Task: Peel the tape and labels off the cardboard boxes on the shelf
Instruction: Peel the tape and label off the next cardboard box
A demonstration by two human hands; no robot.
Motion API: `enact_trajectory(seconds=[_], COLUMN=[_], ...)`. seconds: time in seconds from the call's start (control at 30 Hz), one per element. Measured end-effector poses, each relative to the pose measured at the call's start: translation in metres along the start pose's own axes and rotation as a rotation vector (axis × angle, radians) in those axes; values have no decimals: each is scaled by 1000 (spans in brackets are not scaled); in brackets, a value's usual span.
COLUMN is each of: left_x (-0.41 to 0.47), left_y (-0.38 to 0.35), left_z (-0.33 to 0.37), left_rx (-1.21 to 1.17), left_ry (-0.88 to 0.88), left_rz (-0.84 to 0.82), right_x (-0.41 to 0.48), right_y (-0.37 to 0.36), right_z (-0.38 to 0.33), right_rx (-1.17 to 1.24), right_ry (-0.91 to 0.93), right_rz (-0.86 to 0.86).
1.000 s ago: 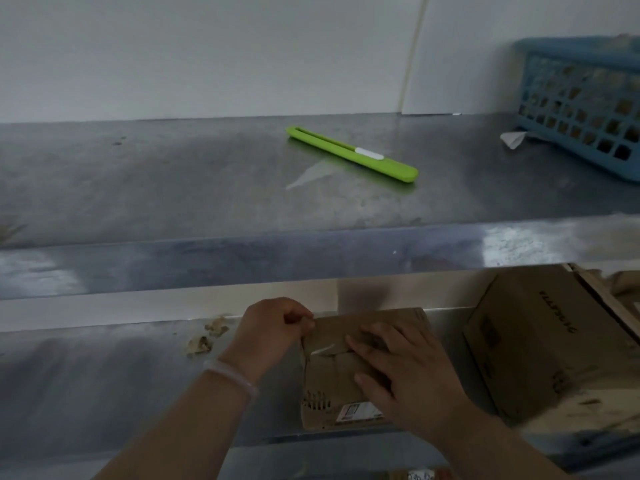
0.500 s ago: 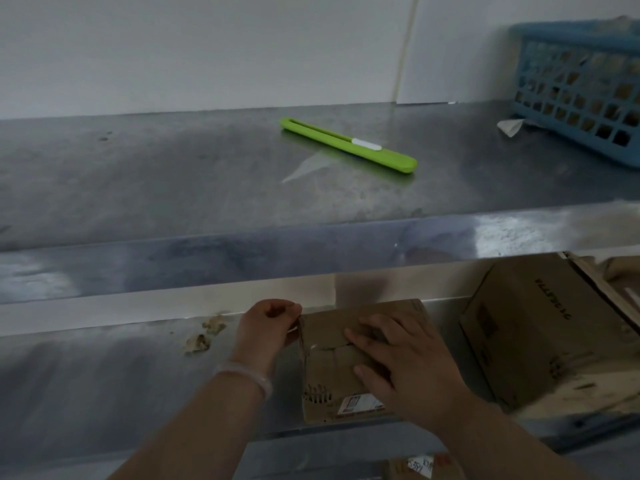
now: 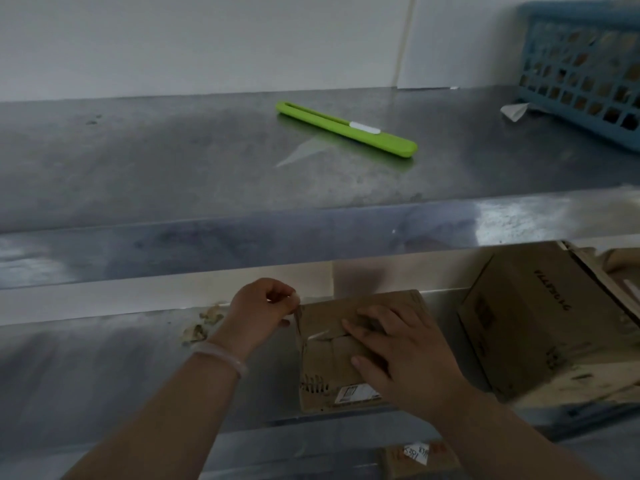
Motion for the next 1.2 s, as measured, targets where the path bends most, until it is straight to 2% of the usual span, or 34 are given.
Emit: enact_trajectory(seconds=[0.1, 0.27, 0.4, 0.67, 0.8, 0.87, 0.9, 1.0, 1.03, 1.13, 1.2], left_x=[2, 7, 2, -1, 1, 3, 5, 0, -4, -4, 0], left_y=[-6, -13, -12, -27, -26, -22, -17, -9, -9, -9, -15], left_z=[10, 9, -1, -30, -36, -40, -39, -14, -8, -9, -22], left_rx=[262, 299, 54, -440, -485, -415, -288, 257, 347, 347, 159], left_ry=[-142, -162, -97, 257, 335, 313, 241, -132, -213, -220, -84], left_rz=[106, 46, 5, -236, -167, -92, -31, 109, 124, 66, -84], right_x=[1, 1, 1, 0, 0, 0, 1, 1, 1, 1, 2], right_y=[1, 0, 0, 2, 1, 1, 2, 3, 3, 2, 2], right_z=[0, 0, 0, 0, 0, -1, -1, -2, -2, -1, -1], right_rx=[-2, 6, 22, 6, 20, 15, 13, 15, 17, 12, 4], right_ry=[3, -10, -15, -6, -6, -6, -6, -4, -3, -2, -4], right_rz=[4, -25, -32, -21, -44, -41, -36, -25, -21, -24, -38])
Point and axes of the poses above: each hand's wrist, its own x-axis towards the middle knuckle, its own y-axis out of the back of the hand, z = x × y, the point moved 9 cm from there along x, towards the middle knuckle, and after that the axes turned 13 degrees about y, right-handed, at the moved point
